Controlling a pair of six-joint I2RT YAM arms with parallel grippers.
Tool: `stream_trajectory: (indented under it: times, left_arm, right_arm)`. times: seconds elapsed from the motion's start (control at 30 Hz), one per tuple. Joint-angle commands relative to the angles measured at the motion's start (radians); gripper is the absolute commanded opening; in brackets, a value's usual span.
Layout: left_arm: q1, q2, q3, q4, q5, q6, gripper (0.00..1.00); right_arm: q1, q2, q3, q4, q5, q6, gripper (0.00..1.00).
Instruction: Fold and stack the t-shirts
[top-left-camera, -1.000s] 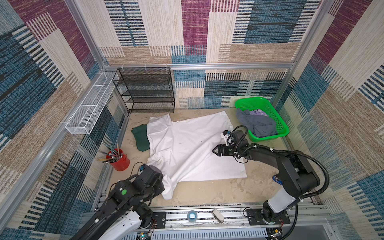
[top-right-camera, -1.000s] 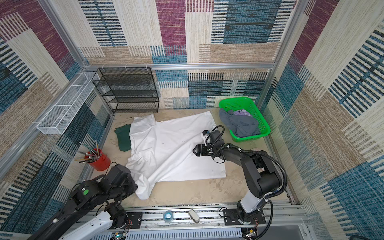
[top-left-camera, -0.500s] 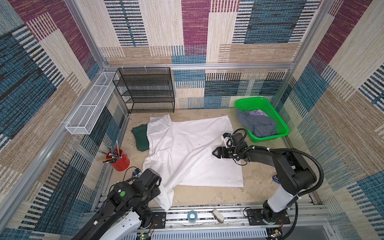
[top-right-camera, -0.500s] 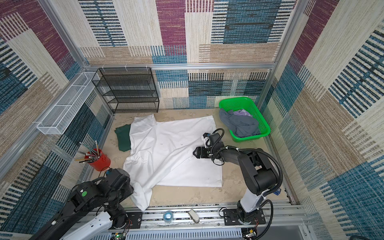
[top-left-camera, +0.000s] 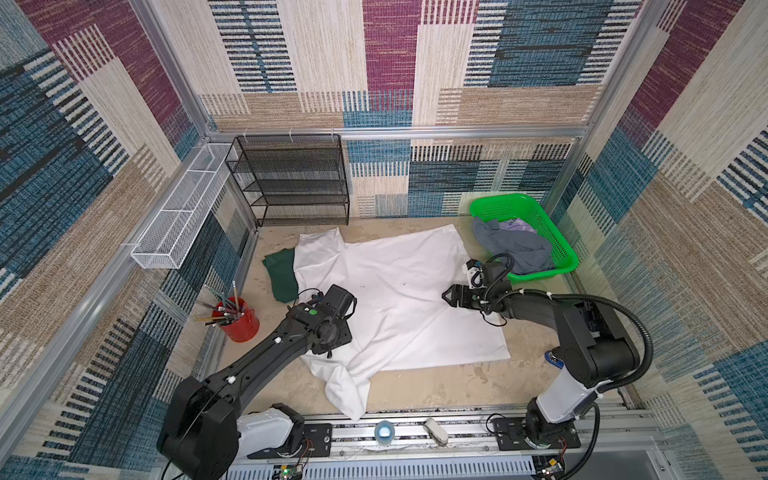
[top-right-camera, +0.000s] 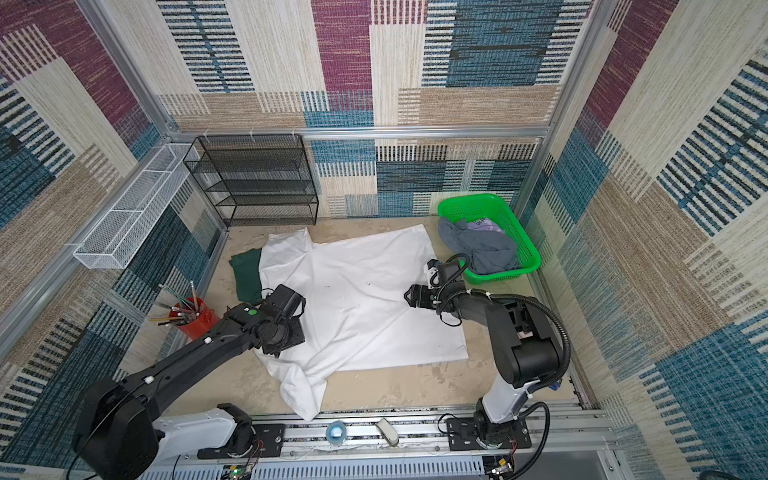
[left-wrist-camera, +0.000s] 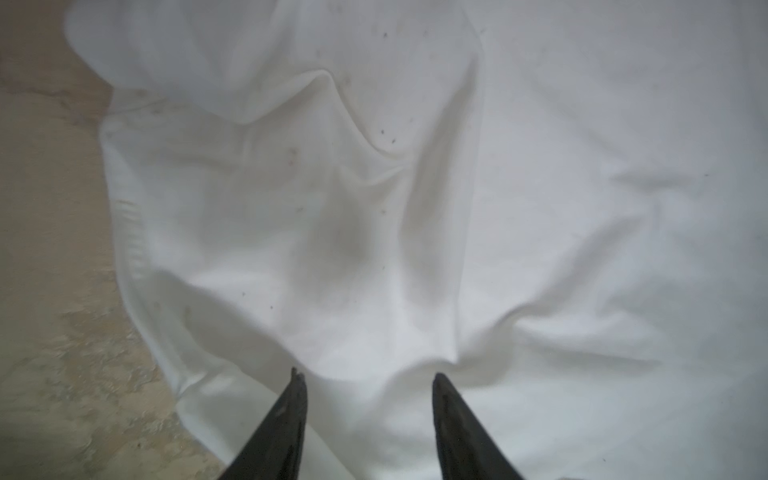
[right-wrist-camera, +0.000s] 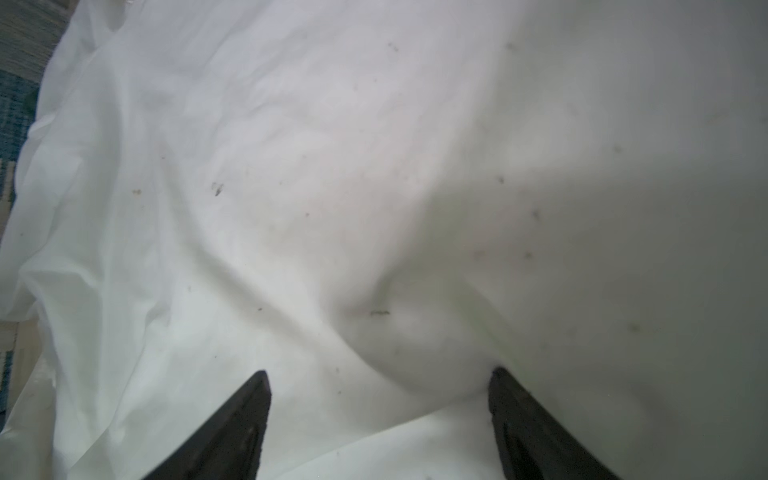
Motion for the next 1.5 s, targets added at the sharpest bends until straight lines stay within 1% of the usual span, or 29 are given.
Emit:
stream_trajectory:
  times: [0.0, 0.1, 0.17, 0.2, 0.3, 0.4, 0.47, 0.57, 0.7, 0.8, 0.9, 0.97, 1.03, 1.1, 1.13, 1.2, 1.27, 1.3, 1.4, 1.47]
  left_arm:
    - [0.037, 0.091, 0.012, 0.094, 0.071, 0.118, 0.5]
    - [0.056, 0.15, 0.008, 0.061, 0.066, 0.131, 0.5]
    - [0.072, 0.151, -0.014, 0.047, 0.058, 0.128, 0.5]
    - [0.083, 0.139, -0.034, 0.052, 0.059, 0.126, 0.5]
    - [0.125, 0.108, -0.076, 0.062, 0.054, 0.126, 0.5]
    - [0.175, 0.103, -0.092, 0.084, 0.066, 0.139, 0.5]
    - [0.2, 0.117, -0.087, 0.115, 0.08, 0.149, 0.5]
    - [0.234, 0.188, -0.04, 0.147, 0.098, 0.167, 0.5]
    - [0.267, 0.309, 0.043, 0.192, 0.117, 0.187, 0.49]
    - [0.296, 0.378, 0.106, 0.217, 0.134, 0.196, 0.48]
    - [0.308, 0.399, 0.161, 0.254, 0.139, 0.22, 0.48]
    - [0.309, 0.394, 0.205, 0.254, 0.118, 0.234, 0.47]
    - [0.311, 0.373, 0.24, 0.254, 0.071, 0.251, 0.48]
    - [0.312, 0.337, 0.254, 0.274, 0.039, 0.27, 0.48]
    - [0.312, 0.318, 0.259, 0.268, 0.045, 0.279, 0.48]
    - [0.297, 0.243, 0.235, 0.247, 0.117, 0.292, 0.48]
    - [0.24, 0.131, 0.165, 0.214, 0.145, 0.287, 0.48]
    - [0.202, 0.067, 0.128, 0.171, 0.154, 0.275, 0.49]
    - [0.084, -0.119, 0.006, 0.062, 0.161, 0.205, 0.49]
    - [0.024, -0.242, -0.089, 0.047, 0.209, 0.155, 0.49]
  right_arm:
    - [-0.005, -0.007, 0.039, -0.225, 0.162, -0.048, 0.84]
    - [0.01, -0.085, 0.036, -0.217, 0.18, -0.062, 0.84]
    - [0.044, -0.14, 0.022, -0.212, 0.182, -0.064, 0.84]
    - [0.062, -0.153, 0.018, -0.216, 0.16, -0.056, 0.84]
    - [0.109, -0.126, 0.01, -0.239, 0.06, -0.021, 0.84]
    - [0.131, -0.079, -0.025, -0.2, 0.02, 0.019, 0.84]
    - [0.131, -0.038, -0.021, -0.188, 0.022, 0.023, 0.84]
    - [0.12, 0.027, 0.022, -0.186, 0.053, 0.012, 0.84]
    - [0.085, 0.121, 0.109, -0.188, 0.061, -0.014, 0.84]
    - [0.057, 0.162, 0.181, -0.2, 0.077, -0.035, 0.84]
    - [0.046, 0.176, 0.246, -0.214, 0.115, -0.056, 0.84]
    - [0.043, 0.181, 0.294, -0.24, 0.134, -0.072, 0.84]
    - [0.043, 0.168, 0.321, -0.246, 0.14, -0.084, 0.84]
    - [0.05, 0.131, 0.315, -0.227, 0.107, -0.104, 0.84]
    - [0.057, 0.107, 0.303, -0.215, 0.091, -0.111, 0.84]
    - [0.086, 0.056, 0.274, -0.211, 0.087, -0.117, 0.85]
    - [0.118, 0.014, 0.245, -0.223, 0.079, -0.109, 0.85]
    - [0.136, -0.007, 0.225, -0.231, 0.07, -0.095, 0.85]
    - [0.184, -0.059, 0.163, -0.235, 0.046, -0.048, 0.85]
    - [0.212, -0.081, 0.127, -0.235, 0.034, -0.024, 0.85]
